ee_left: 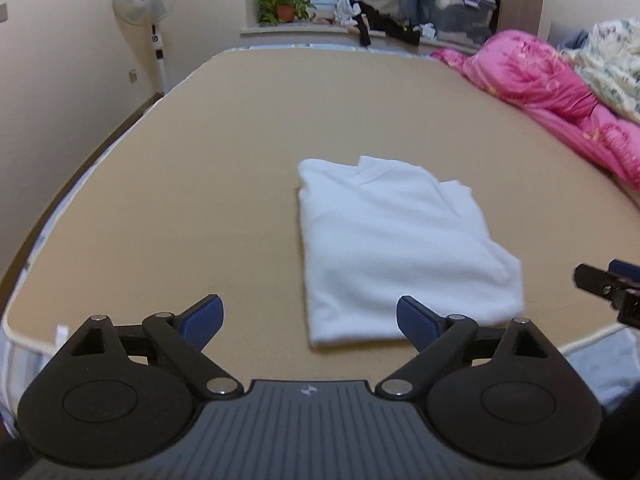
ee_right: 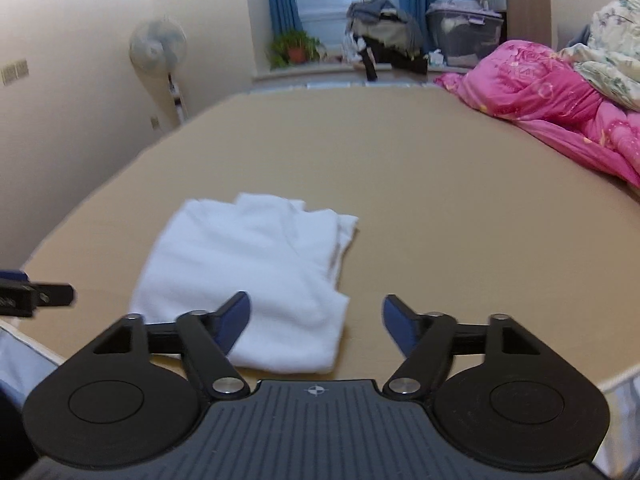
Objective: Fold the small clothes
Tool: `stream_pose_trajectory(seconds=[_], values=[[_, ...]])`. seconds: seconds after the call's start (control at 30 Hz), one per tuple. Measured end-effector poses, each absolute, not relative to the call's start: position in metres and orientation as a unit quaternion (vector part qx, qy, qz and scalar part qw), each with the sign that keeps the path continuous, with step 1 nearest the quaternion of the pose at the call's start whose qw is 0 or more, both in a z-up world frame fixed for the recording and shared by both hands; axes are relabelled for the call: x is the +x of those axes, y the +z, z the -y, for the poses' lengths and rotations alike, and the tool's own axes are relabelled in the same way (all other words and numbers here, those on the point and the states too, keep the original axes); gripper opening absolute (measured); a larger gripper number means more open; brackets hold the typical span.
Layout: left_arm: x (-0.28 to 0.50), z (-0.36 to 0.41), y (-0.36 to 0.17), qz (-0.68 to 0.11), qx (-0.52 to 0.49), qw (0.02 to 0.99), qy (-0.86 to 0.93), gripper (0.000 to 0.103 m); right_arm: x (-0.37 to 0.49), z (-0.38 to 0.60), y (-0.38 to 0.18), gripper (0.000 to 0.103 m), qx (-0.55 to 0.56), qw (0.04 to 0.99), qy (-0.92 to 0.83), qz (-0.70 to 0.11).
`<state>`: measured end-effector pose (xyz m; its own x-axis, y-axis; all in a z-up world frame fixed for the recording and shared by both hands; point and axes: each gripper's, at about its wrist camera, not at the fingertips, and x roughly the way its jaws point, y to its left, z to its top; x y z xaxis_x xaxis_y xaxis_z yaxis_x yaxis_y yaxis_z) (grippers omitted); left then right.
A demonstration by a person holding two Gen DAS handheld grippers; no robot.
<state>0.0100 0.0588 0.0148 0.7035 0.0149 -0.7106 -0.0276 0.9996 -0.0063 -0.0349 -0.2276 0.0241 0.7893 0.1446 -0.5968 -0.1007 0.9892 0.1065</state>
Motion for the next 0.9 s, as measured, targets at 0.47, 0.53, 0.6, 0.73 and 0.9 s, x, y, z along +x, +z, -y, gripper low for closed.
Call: stream_pose_trajectory(seconds=[0.47,0.53,0.6,0.73,0.9], values=[[-0.003,-0.037,-0.009,-0.389,-0.032,0.92,0.02,0.096,-0.038,0.201,0.01,0.091,0.025,0.938,0.065,-0.341],[-0.004,-0.03,-0.008,-0.382,-0.019,0.924,0.016,0.096,-0.036,0.2,0.008,0.091,0.025,0.937,0.064,-0.344],[-0.002,-0.025,-0.009,-0.376,-0.013,0.926,0.011,0.096,-0.032,0.199,0.006,0.091,0.027,0.935,0.064,-0.347],[0.003,-0.022,-0.014,-0.378,-0.01,0.926,0.006,0.096,-0.029,0.195,0.005,0.091,0.03,0.934,0.07,-0.348],[0.008,-0.026,-0.017,-0.381,-0.01,0.924,0.006,0.096,-0.027,0.19,0.004,0.092,0.026,0.935,0.075,-0.347]])
